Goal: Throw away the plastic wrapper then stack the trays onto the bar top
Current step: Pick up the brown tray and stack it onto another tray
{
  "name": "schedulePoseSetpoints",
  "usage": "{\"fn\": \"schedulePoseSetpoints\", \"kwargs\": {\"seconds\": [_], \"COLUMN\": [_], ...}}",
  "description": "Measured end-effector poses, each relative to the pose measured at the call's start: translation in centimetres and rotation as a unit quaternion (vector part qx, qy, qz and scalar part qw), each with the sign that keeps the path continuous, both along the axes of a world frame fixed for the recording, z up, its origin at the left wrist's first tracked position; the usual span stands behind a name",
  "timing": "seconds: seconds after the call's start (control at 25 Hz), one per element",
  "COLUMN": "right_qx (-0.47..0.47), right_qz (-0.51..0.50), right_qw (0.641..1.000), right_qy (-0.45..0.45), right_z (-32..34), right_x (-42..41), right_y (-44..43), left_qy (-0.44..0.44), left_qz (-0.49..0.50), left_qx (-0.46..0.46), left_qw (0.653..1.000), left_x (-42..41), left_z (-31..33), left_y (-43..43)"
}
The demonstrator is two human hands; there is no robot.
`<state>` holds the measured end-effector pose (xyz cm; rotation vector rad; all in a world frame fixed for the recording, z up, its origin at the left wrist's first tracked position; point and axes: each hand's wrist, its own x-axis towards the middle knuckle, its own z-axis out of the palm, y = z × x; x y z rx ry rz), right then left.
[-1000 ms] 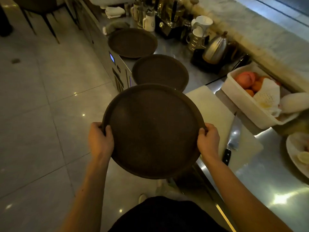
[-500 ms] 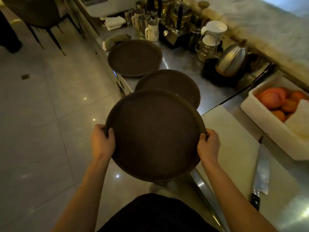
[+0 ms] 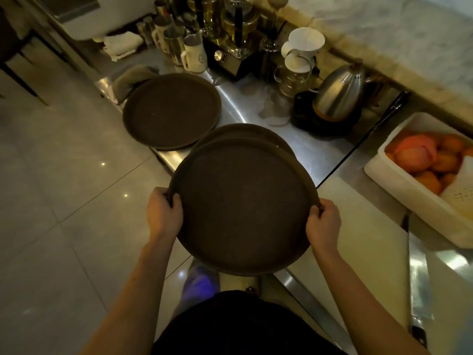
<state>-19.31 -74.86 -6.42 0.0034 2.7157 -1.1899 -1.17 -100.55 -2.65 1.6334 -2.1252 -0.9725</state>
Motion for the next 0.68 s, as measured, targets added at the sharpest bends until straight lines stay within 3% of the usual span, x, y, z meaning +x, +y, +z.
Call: {"fn": "schedulePoseSetpoints", "kwargs": {"seconds": [0.16, 0.44, 0.68], "right_qx": [0.024, 0.026, 0.065], "right_qz": [-0.031, -0.183, -0.175], "right_qw": [0.999, 0.981, 0.979], "right_qy": [-0.002, -0.064, -0.079], "right_z": [-0.9, -0.6, -0.6], "right_x": [-0.4, 0.5, 0.2], "right_y": [-2.6, -8.1, -9.7], "left_qy": [-0.005, -0.05, -0.086], "left_qz": [-0.067, -0.233, -0.283], "left_qx": [0.013, 0.038, 0.047], "left_qw": [0.998, 0.97, 0.954], "left_x": [-3.6, -8.6, -10.1], "left_z": [-2.0, -5.5, -6.8], "left_y": [-5.4, -14.3, -16.2]}}
